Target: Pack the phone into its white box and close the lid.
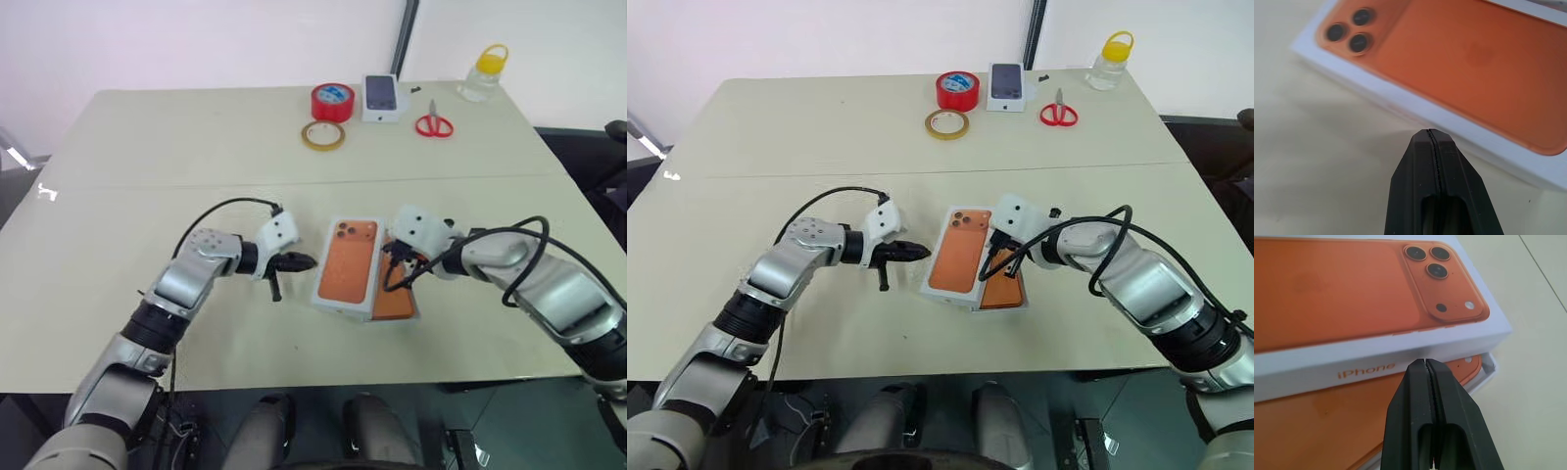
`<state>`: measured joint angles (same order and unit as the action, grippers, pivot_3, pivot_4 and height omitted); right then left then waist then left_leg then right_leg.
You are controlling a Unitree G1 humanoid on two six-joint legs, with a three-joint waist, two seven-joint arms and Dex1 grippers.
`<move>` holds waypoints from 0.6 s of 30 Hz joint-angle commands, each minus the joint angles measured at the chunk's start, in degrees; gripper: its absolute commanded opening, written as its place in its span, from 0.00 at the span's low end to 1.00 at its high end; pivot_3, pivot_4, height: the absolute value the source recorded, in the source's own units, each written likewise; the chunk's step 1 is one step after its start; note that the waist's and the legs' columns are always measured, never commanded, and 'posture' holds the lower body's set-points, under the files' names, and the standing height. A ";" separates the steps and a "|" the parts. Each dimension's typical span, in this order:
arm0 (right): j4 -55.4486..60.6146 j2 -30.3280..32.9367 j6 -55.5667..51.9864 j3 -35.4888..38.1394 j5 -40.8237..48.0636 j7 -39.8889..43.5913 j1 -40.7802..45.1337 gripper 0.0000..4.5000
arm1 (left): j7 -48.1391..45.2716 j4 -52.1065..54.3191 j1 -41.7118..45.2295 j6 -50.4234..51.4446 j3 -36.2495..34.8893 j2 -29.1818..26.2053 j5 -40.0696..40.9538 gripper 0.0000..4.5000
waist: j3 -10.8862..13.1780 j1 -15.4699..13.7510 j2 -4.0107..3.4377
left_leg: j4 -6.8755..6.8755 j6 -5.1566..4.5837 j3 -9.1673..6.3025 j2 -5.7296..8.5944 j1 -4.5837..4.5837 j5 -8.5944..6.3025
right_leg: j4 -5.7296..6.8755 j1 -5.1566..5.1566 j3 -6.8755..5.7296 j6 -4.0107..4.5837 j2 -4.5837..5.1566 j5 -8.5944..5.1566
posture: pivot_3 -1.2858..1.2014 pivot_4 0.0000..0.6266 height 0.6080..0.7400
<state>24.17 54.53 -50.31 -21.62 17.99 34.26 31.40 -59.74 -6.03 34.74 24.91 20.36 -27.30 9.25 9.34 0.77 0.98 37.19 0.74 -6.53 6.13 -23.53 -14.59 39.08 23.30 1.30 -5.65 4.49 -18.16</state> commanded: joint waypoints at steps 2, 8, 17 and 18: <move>3.78 -0.17 -1.17 3.26 -1.16 1.39 -1.04 0.01 | -1.84 2.92 0.89 -1.38 1.46 1.62 0.02 0.00 | 0.00 -0.05 0.00 | 0.00 0.00 -0.01 0.00 0.00 0.00 | 0.01 0.00 0.00 0.00 0.00 0.00 | 0.52 0.24 1.00; 5.53 0.44 -2.21 5.19 -1.96 3.39 -2.80 0.01 | -0.56 4.96 0.64 -0.20 1.56 4.25 0.42 0.00 | 0.00 -0.14 0.00 | 0.01 0.00 -0.01 0.00 0.00 0.00 | 0.01 -0.01 0.00 0.00 0.00 0.00 | 0.52 0.24 1.00; 7.29 1.12 -3.24 6.51 -3.26 5.89 -5.45 0.01 | 1.05 7.08 0.46 1.79 1.44 6.22 0.43 0.00 | 0.00 -0.12 0.00 | 0.03 0.00 0.00 0.00 0.01 0.00 | 0.03 -0.02 0.00 0.00 0.00 0.00 | 0.52 0.24 1.00; 7.40 1.08 -3.38 6.59 -3.43 6.07 -5.68 0.01 | 1.03 7.13 0.50 1.75 1.51 6.28 0.40 0.00 | 0.00 -0.11 0.00 | 0.04 0.00 -0.01 0.01 0.01 0.00 | 0.03 -0.02 0.00 0.00 0.00 0.00 | 0.52 0.24 1.00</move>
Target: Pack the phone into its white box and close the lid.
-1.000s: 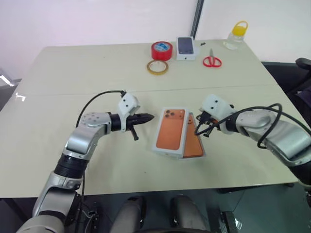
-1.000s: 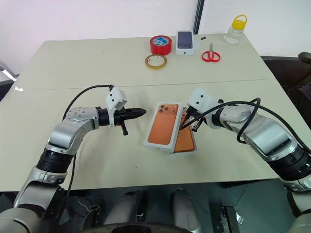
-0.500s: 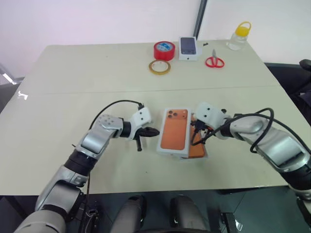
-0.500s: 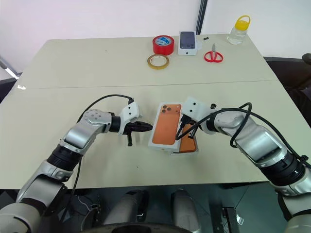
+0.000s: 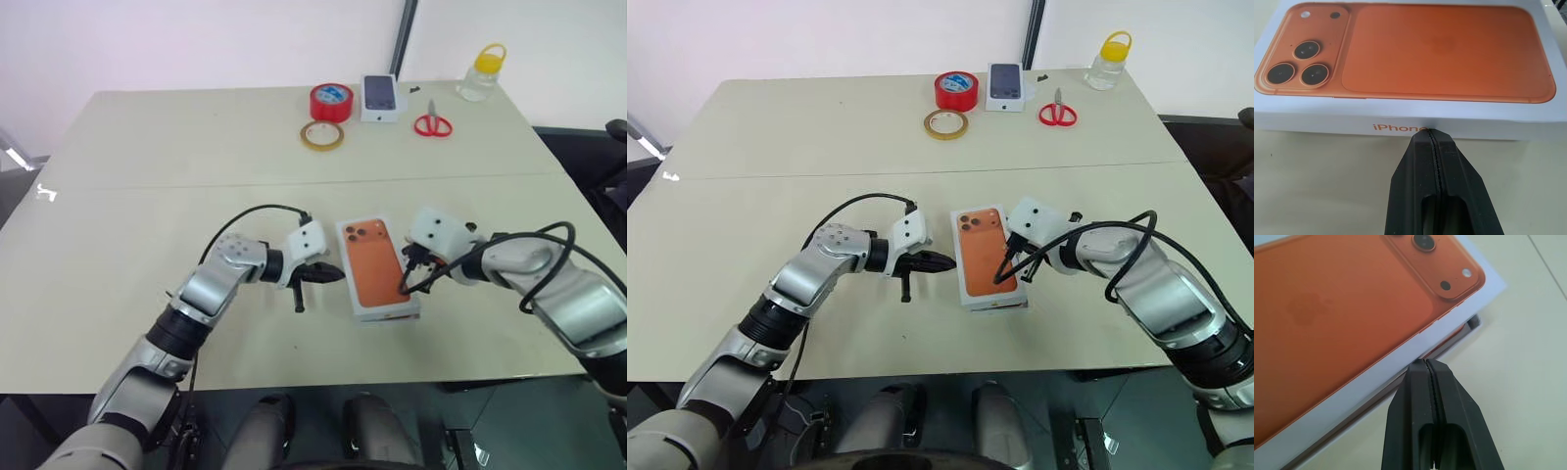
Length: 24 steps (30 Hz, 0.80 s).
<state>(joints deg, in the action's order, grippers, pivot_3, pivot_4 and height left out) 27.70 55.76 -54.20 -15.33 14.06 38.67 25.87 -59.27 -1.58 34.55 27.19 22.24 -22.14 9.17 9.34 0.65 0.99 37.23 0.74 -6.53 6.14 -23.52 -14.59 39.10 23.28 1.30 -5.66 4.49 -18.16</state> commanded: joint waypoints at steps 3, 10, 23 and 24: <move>4.09 -0.18 0.17 0.52 -0.06 1.94 -0.79 0.01 | 0.45 2.81 0.80 -0.63 -0.15 1.24 0.52 0.00 | 0.00 0.00 0.00 | 0.00 0.00 0.00 0.00 0.00 0.00 | 0.00 0.00 0.00 0.00 0.00 0.00 | 0.52 0.24 1.00; 4.83 -0.06 -0.34 1.22 -0.93 2.55 -2.42 0.01 | -0.10 2.92 1.01 -0.92 0.44 1.39 0.36 0.00 | 0.00 -0.02 0.00 | 0.00 0.00 0.00 0.00 0.00 0.00 | 0.00 0.00 0.00 0.00 0.00 0.00 | 0.52 0.24 1.00; 5.79 0.21 -1.08 2.26 -1.43 3.80 -3.16 0.01 | -1.31 4.89 0.28 -0.49 1.36 1.04 0.73 0.00 | 0.00 0.03 0.00 | 0.01 0.00 0.00 0.00 0.00 0.00 | 0.00 -0.01 0.00 0.00 0.00 0.00 | 0.52 0.24 1.00; 5.77 0.21 -1.11 2.31 -1.47 3.83 -3.19 0.01 | -1.32 4.96 0.22 -0.49 1.42 0.98 0.71 0.00 | 0.00 0.02 0.00 | 0.00 0.00 0.00 0.00 0.00 0.00 | 0.00 -0.01 0.00 0.00 0.00 0.00 | 0.52 0.24 1.00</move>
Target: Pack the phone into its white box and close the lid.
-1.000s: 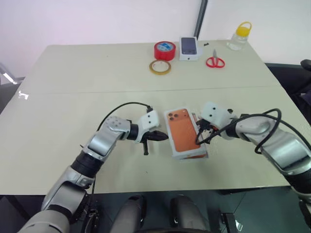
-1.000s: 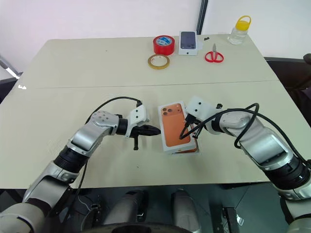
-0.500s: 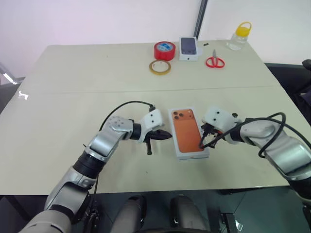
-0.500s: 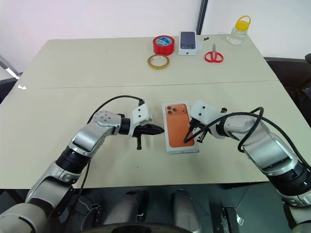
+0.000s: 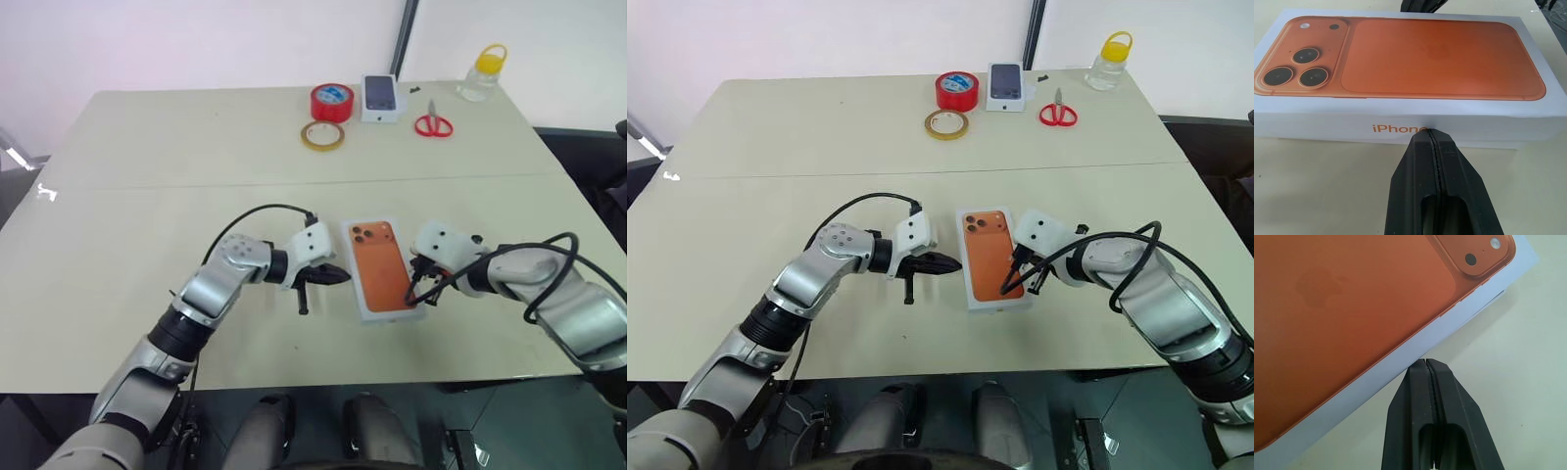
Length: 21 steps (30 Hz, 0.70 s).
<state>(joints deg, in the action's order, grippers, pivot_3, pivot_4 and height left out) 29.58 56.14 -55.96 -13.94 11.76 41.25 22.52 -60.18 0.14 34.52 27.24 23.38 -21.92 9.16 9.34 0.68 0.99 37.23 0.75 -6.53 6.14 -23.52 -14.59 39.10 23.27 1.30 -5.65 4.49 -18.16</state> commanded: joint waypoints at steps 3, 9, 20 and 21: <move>3.92 -0.16 0.62 0.98 0.67 1.51 -0.02 0.01 | -0.56 3.11 -0.01 -0.87 0.51 0.47 0.44 0.00 | 0.00 -0.03 0.00 | 0.00 0.00 0.00 0.00 0.00 0.00 | 0.00 0.00 0.00 0.00 0.00 0.00 | 0.52 0.24 1.00; 4.16 -0.33 0.49 0.98 0.38 1.52 -0.76 0.01 | 0.28 1.85 0.16 -1.17 0.73 0.80 -0.48 0.00 | 0.00 -0.05 0.00 | 0.01 0.00 0.00 0.00 0.00 0.00 | 0.00 -0.01 0.00 0.00 0.00 0.00 | 0.52 0.24 1.00; 3.59 -0.66 0.22 1.64 -0.28 1.35 -1.20 0.01 | 2.68 -1.12 1.34 -1.43 -0.32 3.18 -1.25 0.00 | 0.00 -0.04 0.00 | 0.01 0.00 0.00 0.00 0.00 0.00 | 0.00 -0.01 0.00 0.00 0.00 0.00 | 0.52 0.24 1.00; 3.51 -0.67 0.24 1.66 -0.32 1.34 -1.21 0.01 | 2.65 -1.11 1.38 -1.42 -0.34 3.22 -1.20 0.00 | 0.00 -0.05 0.00 | 0.01 0.00 0.00 0.00 0.00 0.00 | 0.00 -0.01 0.00 0.00 0.00 0.00 | 0.52 0.24 1.00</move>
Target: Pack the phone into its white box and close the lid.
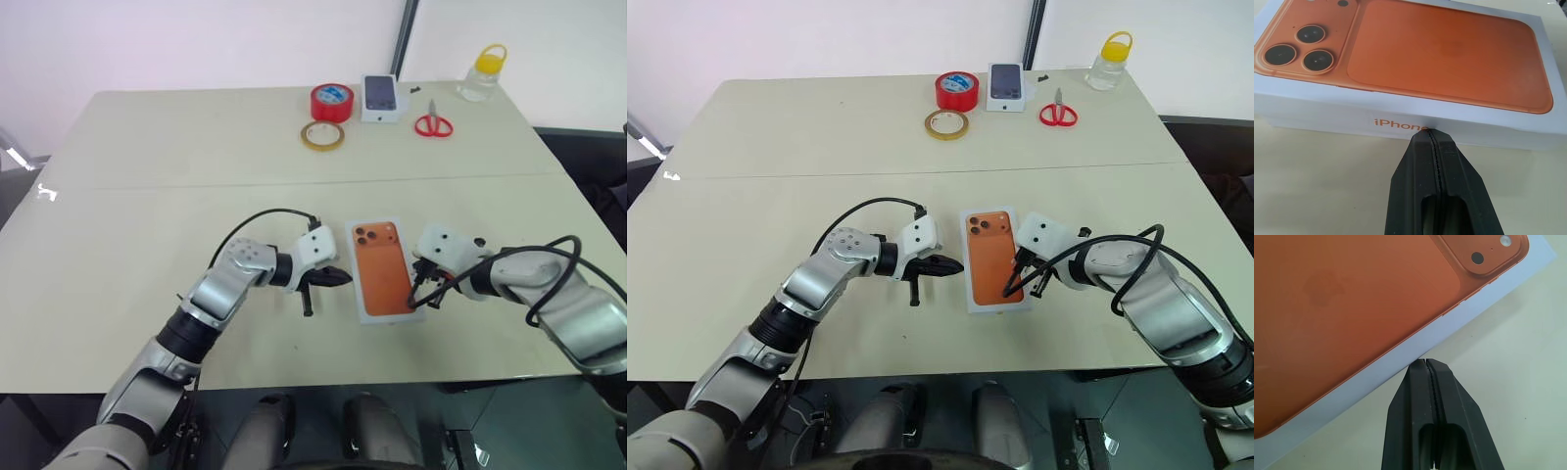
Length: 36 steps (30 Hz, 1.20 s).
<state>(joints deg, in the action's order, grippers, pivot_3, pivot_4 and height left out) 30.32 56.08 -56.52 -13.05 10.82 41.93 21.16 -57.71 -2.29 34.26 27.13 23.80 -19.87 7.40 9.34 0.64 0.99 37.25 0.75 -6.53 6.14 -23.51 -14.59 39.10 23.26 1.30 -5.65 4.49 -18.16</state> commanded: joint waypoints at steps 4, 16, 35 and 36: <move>2.67 -0.82 0.68 0.83 0.52 0.43 -0.25 0.01 | 0.39 1.72 1.74 -0.60 -1.24 1.61 1.18 0.00 | 0.00 -0.02 0.00 | 0.00 0.00 0.00 0.00 0.00 0.00 | 0.00 0.00 0.00 0.00 0.00 0.00 | 0.52 0.24 1.00; 1.27 -1.61 0.75 1.18 -0.70 -0.02 -0.91 0.01 | 1.02 1.72 1.47 0.34 -2.02 2.26 1.64 0.00 | 0.00 0.00 0.00 | 0.00 0.00 0.00 0.00 0.00 0.00 | 0.00 0.00 0.00 0.00 0.00 0.00 | 0.52 0.24 1.00; 2.84 2.82 11.76 15.46 7.26 10.33 -8.78 0.01 | 0.39 -7.23 6.41 -0.20 -13.98 -0.92 8.15 0.00 | 0.02 -0.68 0.04 | 0.12 -0.03 -0.02 0.02 -0.01 -0.02 | -0.02 -0.09 -0.06 -0.02 0.02 0.00 | 0.52 0.24 1.00; 3.79 2.28 11.43 15.02 7.78 10.19 -9.19 0.01 | 0.59 -7.09 7.13 -0.03 -13.57 0.53 8.42 0.00 | 0.01 -0.87 0.05 | 0.13 -0.03 -0.01 0.02 -0.01 -0.02 | -0.03 -0.10 -0.06 -0.02 0.02 0.00 | 0.52 0.24 1.00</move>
<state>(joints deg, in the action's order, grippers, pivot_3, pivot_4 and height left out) 31.36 59.00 -45.20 0.63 17.15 51.93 12.13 -57.31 -11.06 40.46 26.76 10.62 -20.48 14.11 9.35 -0.23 1.04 37.39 0.71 -6.54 6.16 -23.53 -14.61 39.07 23.16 1.24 -5.68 4.52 -18.16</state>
